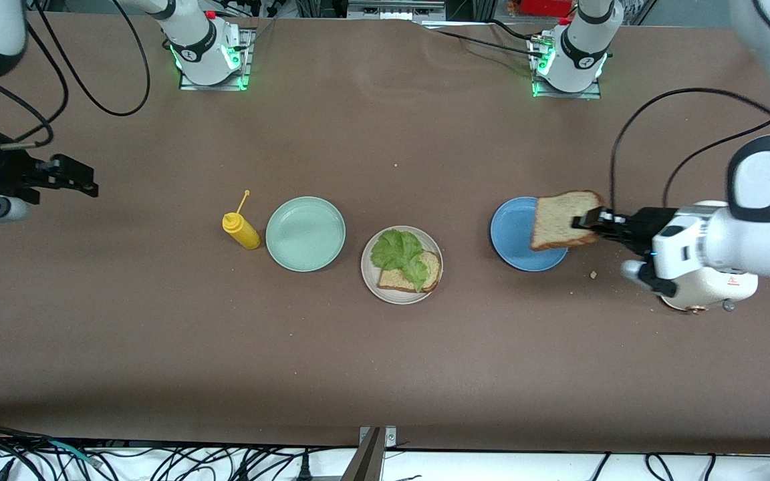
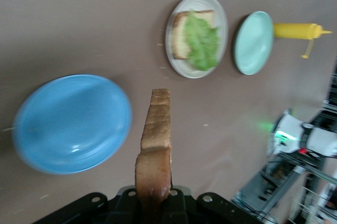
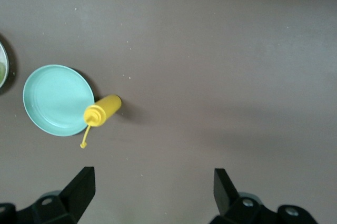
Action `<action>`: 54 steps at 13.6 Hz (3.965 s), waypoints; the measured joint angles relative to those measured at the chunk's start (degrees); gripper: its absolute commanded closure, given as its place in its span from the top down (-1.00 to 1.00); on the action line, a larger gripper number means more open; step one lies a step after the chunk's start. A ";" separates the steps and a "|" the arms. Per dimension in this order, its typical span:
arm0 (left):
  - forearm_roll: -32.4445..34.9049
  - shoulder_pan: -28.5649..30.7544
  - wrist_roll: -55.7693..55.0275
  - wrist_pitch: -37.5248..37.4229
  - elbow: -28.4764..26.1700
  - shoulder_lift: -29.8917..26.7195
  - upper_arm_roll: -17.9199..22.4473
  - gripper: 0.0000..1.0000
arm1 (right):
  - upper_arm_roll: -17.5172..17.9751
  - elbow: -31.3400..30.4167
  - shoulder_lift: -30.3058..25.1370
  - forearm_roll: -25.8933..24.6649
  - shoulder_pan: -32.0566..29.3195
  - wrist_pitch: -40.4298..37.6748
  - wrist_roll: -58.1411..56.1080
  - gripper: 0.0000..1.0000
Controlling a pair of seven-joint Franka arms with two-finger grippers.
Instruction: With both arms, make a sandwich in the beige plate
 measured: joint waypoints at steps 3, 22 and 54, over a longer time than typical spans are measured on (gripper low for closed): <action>-4.52 -4.37 -4.41 0.68 0.06 3.02 -0.02 -1.00 | 15.82 -0.42 -2.43 -3.71 -12.96 -0.36 0.28 1.00; -18.67 -22.41 -14.41 32.83 0.23 16.58 -0.02 -1.00 | 36.32 -15.17 -14.55 -8.37 -32.32 6.85 9.52 1.00; -6.39 -21.75 -16.95 33.39 2.39 14.44 15.73 0.99 | 35.86 -15.42 -12.99 -8.19 -32.34 10.76 9.86 1.00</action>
